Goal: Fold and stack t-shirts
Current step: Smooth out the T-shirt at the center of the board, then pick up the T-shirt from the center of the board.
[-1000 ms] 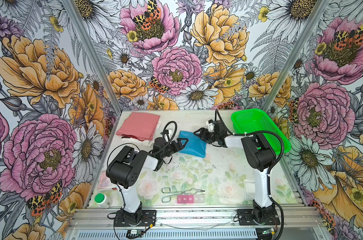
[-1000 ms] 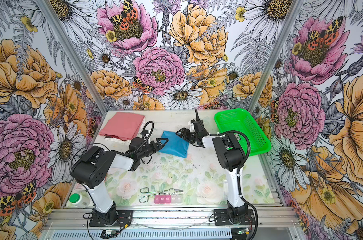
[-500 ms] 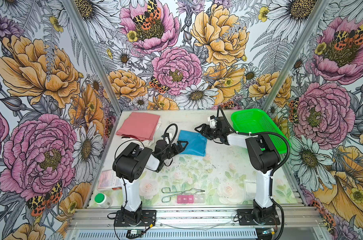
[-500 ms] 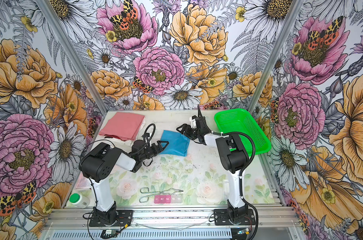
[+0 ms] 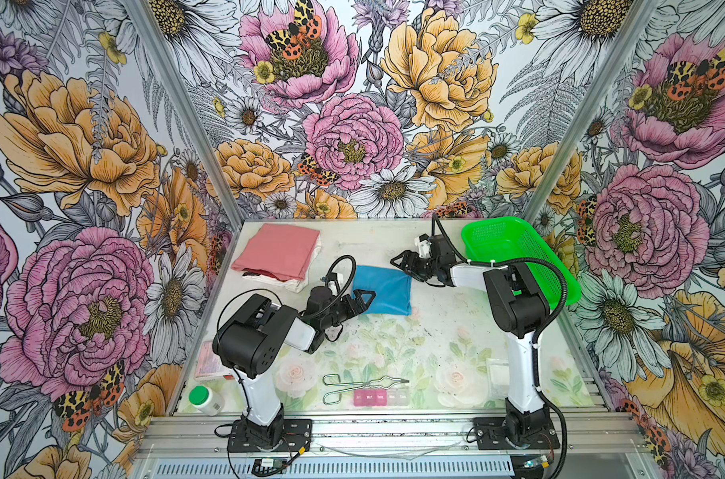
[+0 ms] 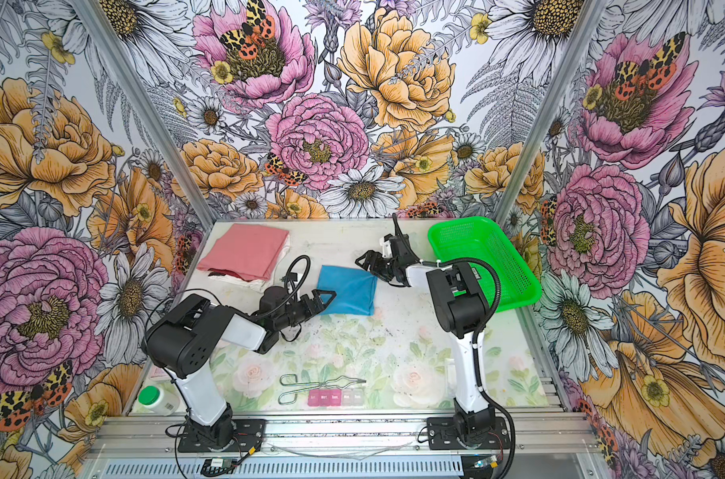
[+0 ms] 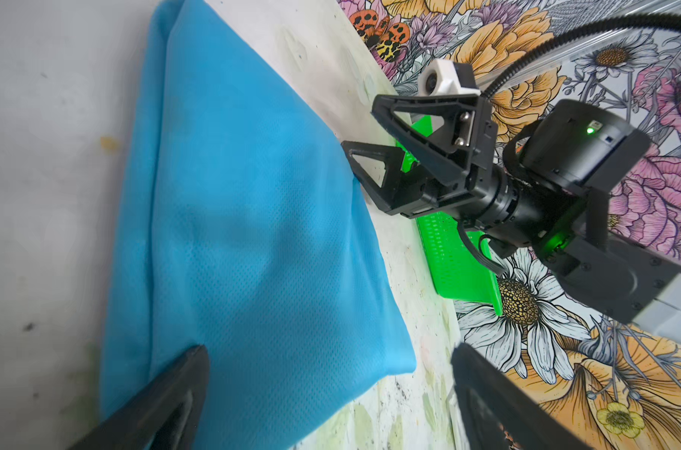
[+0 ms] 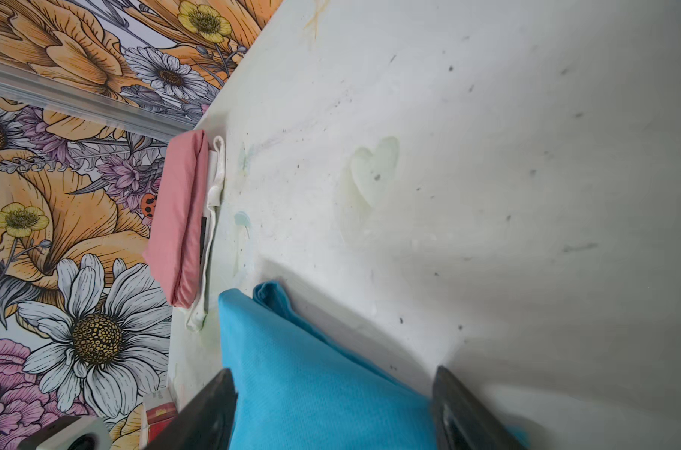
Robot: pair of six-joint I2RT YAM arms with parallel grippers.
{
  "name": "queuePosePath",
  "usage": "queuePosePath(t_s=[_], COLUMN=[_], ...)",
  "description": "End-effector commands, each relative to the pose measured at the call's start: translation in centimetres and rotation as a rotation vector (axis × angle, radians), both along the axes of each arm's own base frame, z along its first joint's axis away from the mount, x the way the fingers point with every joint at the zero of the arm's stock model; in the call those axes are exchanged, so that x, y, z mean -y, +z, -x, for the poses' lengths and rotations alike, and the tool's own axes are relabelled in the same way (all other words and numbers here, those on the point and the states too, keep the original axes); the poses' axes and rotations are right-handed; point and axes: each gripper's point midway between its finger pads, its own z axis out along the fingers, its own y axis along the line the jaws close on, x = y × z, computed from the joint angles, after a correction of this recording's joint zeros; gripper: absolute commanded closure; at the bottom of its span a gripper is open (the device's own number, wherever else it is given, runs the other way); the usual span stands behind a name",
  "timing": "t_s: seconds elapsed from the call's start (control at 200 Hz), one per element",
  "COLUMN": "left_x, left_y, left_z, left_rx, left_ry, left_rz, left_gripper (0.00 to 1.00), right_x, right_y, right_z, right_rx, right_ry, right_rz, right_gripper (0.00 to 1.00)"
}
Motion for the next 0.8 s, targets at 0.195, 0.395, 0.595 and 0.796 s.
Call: queuePosePath(t_s=[0.195, 0.395, 0.595, 0.796], left_x=[0.3, -2.4, -3.7, -3.6], left_y=[4.7, 8.1, 6.0, 2.4], left_z=[3.6, 2.5, 0.3, -1.7], left_rx=[0.068, 0.099, 0.008, -0.125], left_ry=[-0.071, -0.066, -0.1, -0.152], left_rz=[-0.08, -0.115, -0.249, -0.399], left_gripper=[0.01, 0.01, 0.01, 0.01], right_x=[0.2, 1.8, 4.5, 7.1], right_y=[6.3, 6.5, 3.9, 0.9], right_z=[1.9, 5.4, 8.3, 10.2], right_rx=[0.128, 0.103, 0.022, -0.064], right_ry=[0.093, 0.078, 0.097, 0.149], right_rz=[0.064, 0.139, 0.461, 0.713], right_gripper=[0.19, 0.2, 0.19, 0.17])
